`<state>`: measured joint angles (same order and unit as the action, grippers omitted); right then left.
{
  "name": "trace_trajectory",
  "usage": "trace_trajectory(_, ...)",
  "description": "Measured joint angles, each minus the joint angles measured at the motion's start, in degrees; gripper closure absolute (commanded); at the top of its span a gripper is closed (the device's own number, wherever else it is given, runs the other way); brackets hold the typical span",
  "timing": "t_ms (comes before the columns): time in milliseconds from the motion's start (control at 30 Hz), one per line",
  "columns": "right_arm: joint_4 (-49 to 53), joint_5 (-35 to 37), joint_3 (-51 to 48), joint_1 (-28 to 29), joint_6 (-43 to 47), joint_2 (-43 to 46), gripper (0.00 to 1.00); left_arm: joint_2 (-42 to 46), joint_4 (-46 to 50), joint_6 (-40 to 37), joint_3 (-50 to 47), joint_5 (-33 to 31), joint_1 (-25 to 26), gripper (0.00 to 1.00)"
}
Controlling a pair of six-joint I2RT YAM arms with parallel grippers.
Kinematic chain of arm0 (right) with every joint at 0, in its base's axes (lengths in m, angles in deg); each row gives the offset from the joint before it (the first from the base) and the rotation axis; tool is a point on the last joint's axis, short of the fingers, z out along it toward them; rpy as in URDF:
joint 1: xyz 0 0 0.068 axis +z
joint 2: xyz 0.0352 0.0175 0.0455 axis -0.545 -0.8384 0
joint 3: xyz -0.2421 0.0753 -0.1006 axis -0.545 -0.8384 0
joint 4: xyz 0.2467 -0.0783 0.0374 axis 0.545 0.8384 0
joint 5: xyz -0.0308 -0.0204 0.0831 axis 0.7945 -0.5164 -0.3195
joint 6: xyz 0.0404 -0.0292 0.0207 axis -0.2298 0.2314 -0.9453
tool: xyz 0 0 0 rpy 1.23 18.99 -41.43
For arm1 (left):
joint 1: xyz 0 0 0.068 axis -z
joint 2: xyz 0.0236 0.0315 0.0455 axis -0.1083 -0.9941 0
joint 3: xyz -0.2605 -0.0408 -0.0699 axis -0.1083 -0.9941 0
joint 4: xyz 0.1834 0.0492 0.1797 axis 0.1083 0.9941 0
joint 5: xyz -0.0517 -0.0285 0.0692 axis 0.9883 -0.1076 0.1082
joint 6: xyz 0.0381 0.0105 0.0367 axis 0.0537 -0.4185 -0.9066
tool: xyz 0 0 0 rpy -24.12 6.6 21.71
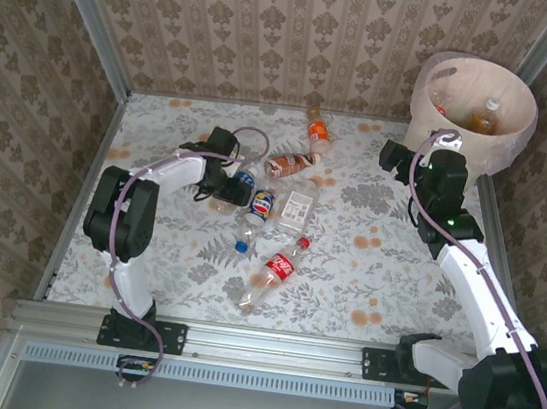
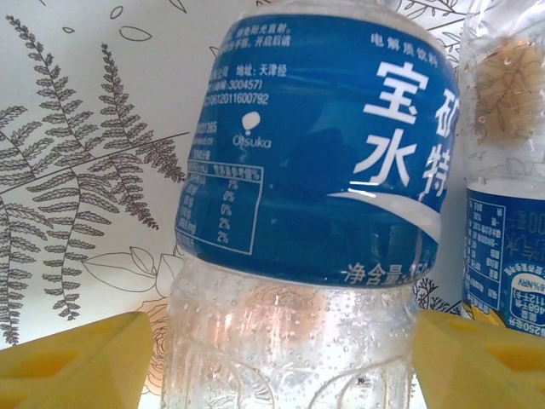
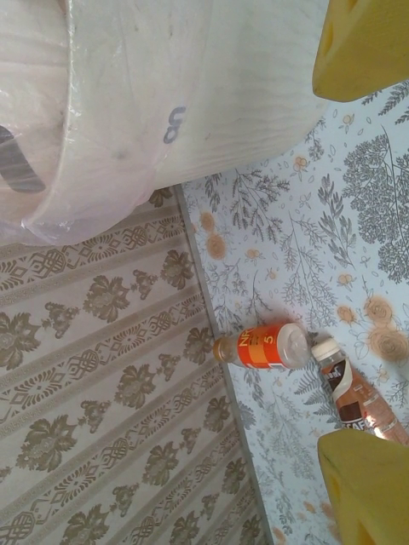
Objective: Put the plastic bottles in the bin
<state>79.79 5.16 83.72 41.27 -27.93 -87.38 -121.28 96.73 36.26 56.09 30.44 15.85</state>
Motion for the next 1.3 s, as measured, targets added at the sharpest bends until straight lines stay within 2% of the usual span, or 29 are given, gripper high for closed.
trace_trajectory(200,0.00,0.00,0.00,0.00,0.00,-0.02,0.00,-0.57,-0.02,-0.79,-0.07,-0.42,0.07,0.31)
trace_trajectory(433,-0.04,-0.04,0.00,0.00,0.00,-0.42,0.00,-1.07,-0.92,-1.01,-0.76,-1.53,0.09,0.47)
trace_trajectory(667,-4.28,-0.31,-2.25,0.02,-1.09,-0.24,0.00,0.24,-2.36,-0.87,-2.34,-2.36,-0.02,0.58)
trace_trajectory(967,-11.10,-3.28,-5.95,1.01,-1.27,1.60,0.00,8.22,-6.12,2.82,-3.80,-0.50,-0.39,0.61)
trace_trajectory(1133,-12.44,-5.55,-5.95,2.14,-1.29,1.60,0.00,13.70,-10.32,5.70,-3.80,3.98,-0.39,0.61)
trace_trajectory(1300,-13.40,-9.60,-5.95,3.21,-1.62,0.09,0.00,15.61,-15.17,9.57,-3.78,9.77,0.52,0.61)
